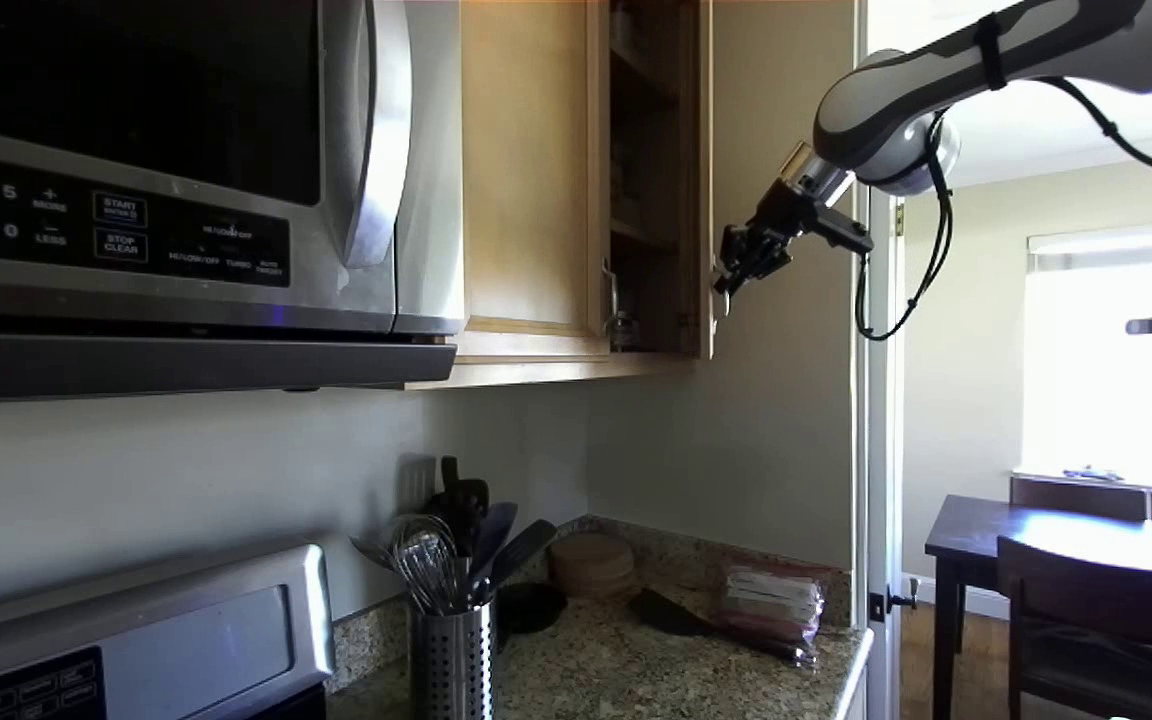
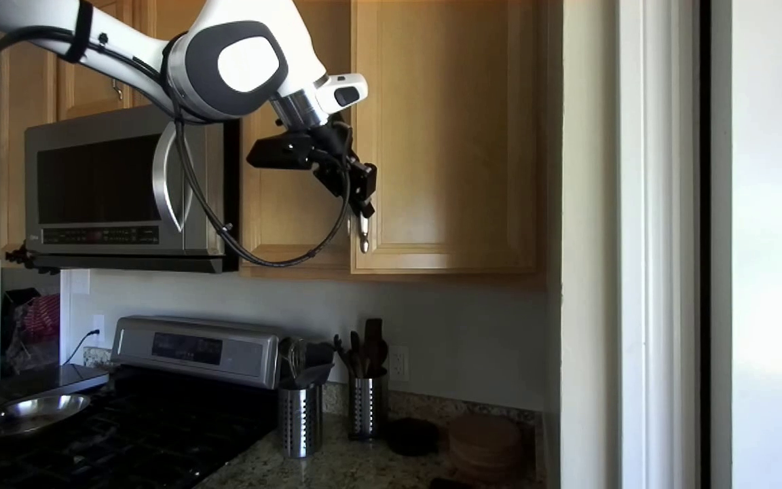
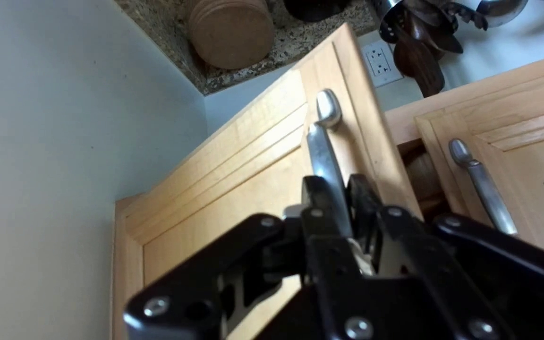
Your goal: Open the cabinet door
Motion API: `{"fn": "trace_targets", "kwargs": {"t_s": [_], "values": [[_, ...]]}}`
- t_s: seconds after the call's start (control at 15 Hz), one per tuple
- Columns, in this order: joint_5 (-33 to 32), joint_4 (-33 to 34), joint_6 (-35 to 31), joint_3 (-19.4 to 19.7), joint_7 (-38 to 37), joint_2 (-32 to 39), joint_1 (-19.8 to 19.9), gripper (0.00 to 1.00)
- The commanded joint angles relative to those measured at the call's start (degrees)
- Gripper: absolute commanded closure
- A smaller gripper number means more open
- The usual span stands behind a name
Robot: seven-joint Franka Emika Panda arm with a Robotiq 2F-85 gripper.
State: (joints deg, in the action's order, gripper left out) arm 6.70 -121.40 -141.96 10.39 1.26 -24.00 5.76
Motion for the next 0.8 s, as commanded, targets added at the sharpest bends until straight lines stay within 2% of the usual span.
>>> {"fn": "trace_targets", "kwargs": {"t_s": [0.0, 0.07, 0.13, 0.27, 0.47, 0.73], "values": [[-2.22, 0.99, 1.03, 3.74, -0.8, 1.74, 5.39, 0.92], [-2.24, 1.17, 2.51, 4.28, -0.75, 1.27, 5.92, 0.9], [-2.28, 1.43, 3.82, 4.96, -0.63, 1.03, 6.56, 0.58], [-2.4, 2.02, 5.75, 6.65, -0.42, 1.07, 8.28, 0.56], [-3.31, 1.9, 6.22, 8.21, -0.18, 1.8, 10.67, 0.37], [-5.29, -0.7, 4.47, 6.37, -1.48, 1.27, 12.18, 0.12]]}}
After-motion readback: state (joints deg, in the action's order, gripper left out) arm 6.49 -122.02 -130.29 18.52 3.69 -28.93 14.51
